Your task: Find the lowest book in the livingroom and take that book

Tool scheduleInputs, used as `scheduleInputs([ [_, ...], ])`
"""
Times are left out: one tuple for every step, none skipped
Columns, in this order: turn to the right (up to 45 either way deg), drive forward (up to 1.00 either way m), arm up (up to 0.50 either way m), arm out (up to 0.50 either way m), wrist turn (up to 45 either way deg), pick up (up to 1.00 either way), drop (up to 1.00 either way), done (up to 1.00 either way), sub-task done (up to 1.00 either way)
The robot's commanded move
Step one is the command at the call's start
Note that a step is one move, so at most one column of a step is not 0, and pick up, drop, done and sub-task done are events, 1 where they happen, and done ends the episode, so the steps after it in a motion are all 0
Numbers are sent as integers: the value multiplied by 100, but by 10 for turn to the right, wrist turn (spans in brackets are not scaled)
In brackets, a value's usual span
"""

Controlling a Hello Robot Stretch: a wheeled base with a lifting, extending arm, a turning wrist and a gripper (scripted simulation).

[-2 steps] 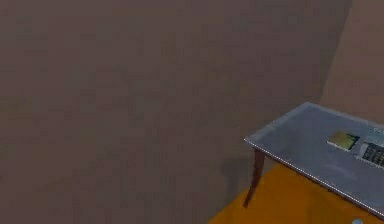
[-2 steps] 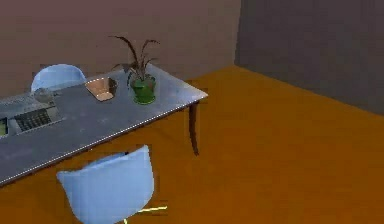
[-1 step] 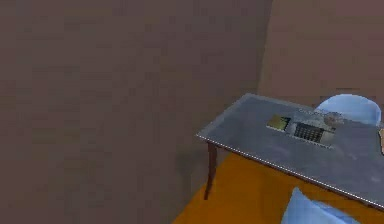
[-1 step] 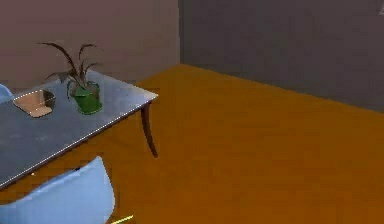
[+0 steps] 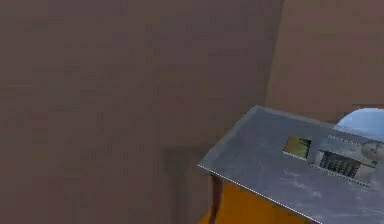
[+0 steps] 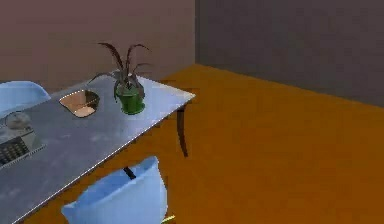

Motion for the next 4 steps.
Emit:
scheduleInputs([
  [-450,0,0,0,0,0,0,0,0],
  [-450,0,0,0,0,0,0,0,0],
  [-450,0,0,0,0,0,0,0,0],
  [-420,0,0,0,0,0,0,0,0],
])
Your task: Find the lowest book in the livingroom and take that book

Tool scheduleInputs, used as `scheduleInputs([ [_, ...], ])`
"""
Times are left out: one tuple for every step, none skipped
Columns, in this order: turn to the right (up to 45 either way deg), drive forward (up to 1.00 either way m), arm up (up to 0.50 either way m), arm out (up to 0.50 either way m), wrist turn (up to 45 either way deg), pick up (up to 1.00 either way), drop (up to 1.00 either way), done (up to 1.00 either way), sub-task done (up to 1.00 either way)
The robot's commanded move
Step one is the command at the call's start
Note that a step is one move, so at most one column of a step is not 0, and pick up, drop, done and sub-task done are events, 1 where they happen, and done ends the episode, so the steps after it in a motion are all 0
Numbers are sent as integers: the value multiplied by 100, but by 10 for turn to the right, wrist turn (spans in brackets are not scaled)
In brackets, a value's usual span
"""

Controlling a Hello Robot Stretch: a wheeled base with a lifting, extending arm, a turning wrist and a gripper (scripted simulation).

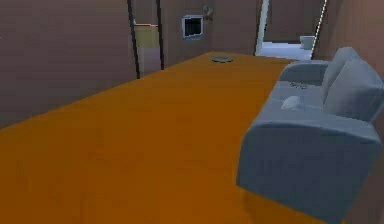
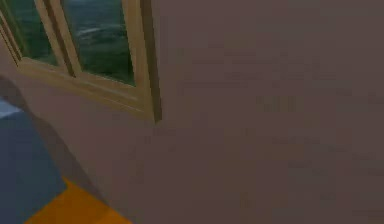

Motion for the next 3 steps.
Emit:
scheduleInputs([
  [0,25,0,0,0,0,0,0,0],
  [-150,0,0,0,0,0,0,0,0],
  [0,100,0,0,0,0,0,0,0],
])
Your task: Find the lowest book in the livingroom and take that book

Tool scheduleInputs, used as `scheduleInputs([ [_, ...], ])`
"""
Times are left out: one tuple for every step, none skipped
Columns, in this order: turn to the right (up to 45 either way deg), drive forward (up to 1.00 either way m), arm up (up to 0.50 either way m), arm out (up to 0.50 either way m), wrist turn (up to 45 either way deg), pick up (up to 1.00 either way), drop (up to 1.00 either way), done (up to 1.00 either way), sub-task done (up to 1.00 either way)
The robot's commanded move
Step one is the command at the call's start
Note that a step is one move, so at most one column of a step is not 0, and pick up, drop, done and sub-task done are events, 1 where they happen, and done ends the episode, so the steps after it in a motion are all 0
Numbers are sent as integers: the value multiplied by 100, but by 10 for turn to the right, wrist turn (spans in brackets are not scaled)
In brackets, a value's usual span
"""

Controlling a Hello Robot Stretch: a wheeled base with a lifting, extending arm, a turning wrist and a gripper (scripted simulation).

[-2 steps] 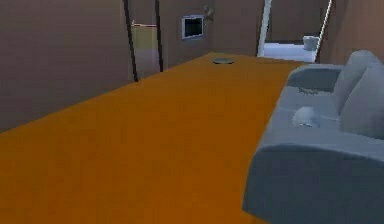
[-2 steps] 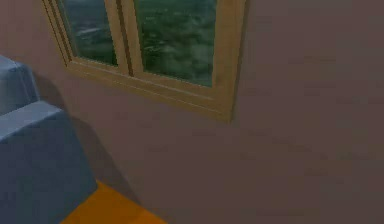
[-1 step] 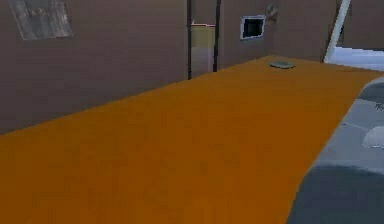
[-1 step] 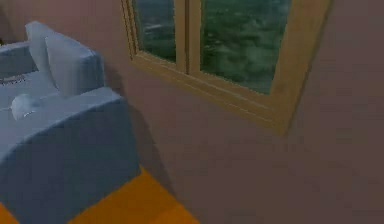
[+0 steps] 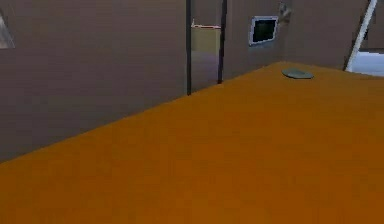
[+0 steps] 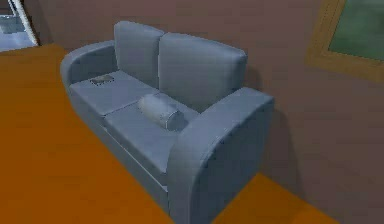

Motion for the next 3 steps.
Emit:
scheduleInputs([
  [0,15,0,0,0,0,0,0,0],
  [420,0,0,0,0,0,0,0,0],
  [0,100,0,0,0,0,0,0,0],
])
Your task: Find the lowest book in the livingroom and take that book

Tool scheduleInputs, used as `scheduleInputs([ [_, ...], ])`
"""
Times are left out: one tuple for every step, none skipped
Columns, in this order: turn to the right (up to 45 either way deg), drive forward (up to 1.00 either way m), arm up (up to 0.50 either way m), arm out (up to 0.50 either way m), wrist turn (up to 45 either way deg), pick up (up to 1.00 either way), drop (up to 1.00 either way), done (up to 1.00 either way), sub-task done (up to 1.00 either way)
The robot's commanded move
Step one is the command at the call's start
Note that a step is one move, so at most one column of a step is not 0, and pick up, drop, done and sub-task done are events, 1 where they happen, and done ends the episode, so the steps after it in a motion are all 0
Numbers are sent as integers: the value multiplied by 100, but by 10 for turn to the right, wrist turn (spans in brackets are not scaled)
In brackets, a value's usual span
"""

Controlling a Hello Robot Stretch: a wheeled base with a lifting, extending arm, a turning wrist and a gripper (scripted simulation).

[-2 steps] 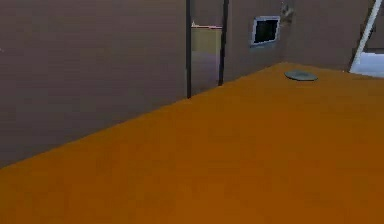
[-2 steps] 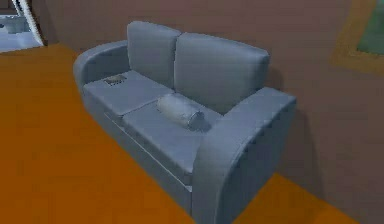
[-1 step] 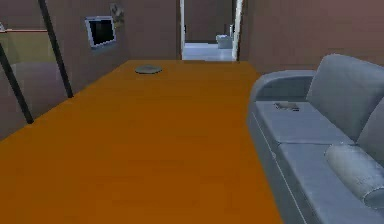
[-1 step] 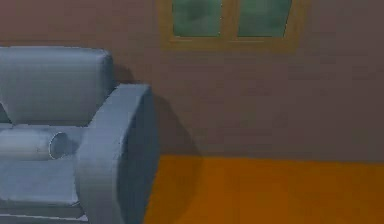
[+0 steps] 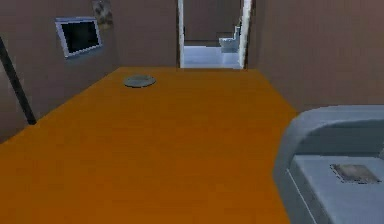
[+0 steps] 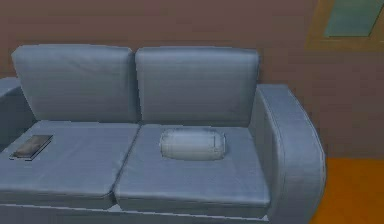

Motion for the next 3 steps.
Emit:
scheduleInputs([
  [90,0,0,0,0,0,0,0,0],
  [0,20,0,0,0,0,0,0,0],
  [-420,0,0,0,0,0,0,0,0],
])
